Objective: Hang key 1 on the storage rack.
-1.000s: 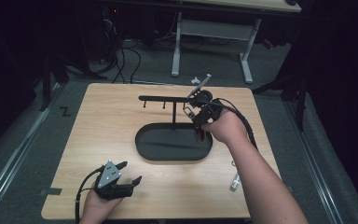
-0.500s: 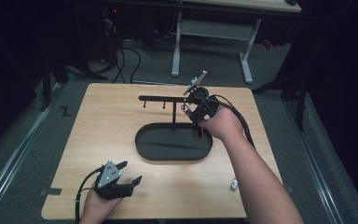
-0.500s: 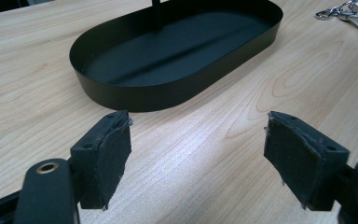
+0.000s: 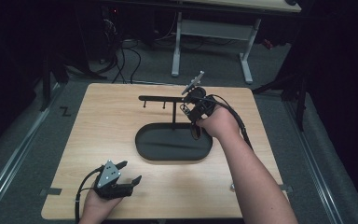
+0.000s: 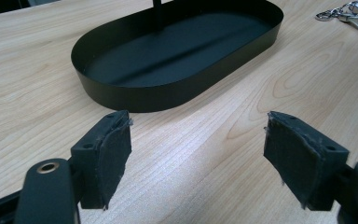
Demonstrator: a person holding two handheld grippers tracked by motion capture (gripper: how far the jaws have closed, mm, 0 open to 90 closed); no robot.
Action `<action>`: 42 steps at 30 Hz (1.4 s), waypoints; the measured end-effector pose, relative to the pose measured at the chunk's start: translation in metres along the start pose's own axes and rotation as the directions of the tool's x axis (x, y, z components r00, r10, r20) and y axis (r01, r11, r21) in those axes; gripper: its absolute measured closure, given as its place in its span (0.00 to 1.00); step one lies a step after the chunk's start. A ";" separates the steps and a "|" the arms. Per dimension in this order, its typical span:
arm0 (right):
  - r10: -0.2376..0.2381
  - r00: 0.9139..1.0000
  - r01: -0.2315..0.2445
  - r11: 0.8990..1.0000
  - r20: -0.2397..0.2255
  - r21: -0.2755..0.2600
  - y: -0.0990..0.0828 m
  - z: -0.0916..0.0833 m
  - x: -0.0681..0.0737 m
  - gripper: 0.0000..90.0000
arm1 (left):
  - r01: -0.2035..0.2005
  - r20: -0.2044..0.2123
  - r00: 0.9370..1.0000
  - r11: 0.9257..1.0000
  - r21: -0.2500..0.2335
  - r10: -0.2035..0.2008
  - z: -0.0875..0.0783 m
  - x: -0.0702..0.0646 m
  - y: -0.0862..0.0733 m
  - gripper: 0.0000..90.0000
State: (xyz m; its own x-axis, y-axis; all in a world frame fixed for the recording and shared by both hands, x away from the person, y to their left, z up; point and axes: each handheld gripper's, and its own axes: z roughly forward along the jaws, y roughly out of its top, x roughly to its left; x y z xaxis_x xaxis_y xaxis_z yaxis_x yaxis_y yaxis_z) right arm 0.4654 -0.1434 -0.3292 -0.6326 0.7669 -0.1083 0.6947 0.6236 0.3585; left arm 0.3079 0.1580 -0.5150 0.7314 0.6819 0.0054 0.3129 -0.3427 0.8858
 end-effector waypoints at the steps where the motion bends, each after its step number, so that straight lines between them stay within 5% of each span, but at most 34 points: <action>1: 0.007 1.000 -0.007 1.000 -0.001 0.004 0.000 0.001 0.000 0.90 | 0.001 -0.001 1.000 1.000 -0.004 -0.001 0.000 0.000 0.000 0.26; 20: 0.051 0.999 -0.051 0.998 0.015 -0.023 0.003 0.034 -0.004 0.89 | -0.003 0.008 1.000 1.000 0.001 0.003 0.001 -0.001 0.000 0.26; 28: 0.062 0.998 -0.062 0.996 0.006 -0.060 -0.001 0.032 -0.003 0.83 | -0.004 0.013 1.000 1.000 0.005 0.004 0.002 -0.001 0.000 0.26; 35: 0.067 0.998 -0.068 0.994 -0.008 -0.089 -0.024 0.018 0.000 0.78 | -0.013 0.019 1.000 1.000 0.018 0.013 0.006 -0.003 0.000 0.26; 42: 0.095 0.995 -0.095 0.991 -0.002 -0.094 -0.067 0.003 -0.008 0.74 | -0.031 0.026 0.999 0.999 0.038 0.030 0.010 -0.006 0.000 0.26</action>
State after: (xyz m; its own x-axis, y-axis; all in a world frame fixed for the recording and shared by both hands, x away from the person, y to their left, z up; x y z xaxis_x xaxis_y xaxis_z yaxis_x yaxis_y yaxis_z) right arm 0.4251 -0.1912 -0.3551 -0.5644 0.8223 -0.0719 0.7164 0.5313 0.4523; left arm 0.3097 0.1473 -0.5198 0.7559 0.6544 0.0204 0.3125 -0.3880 0.8670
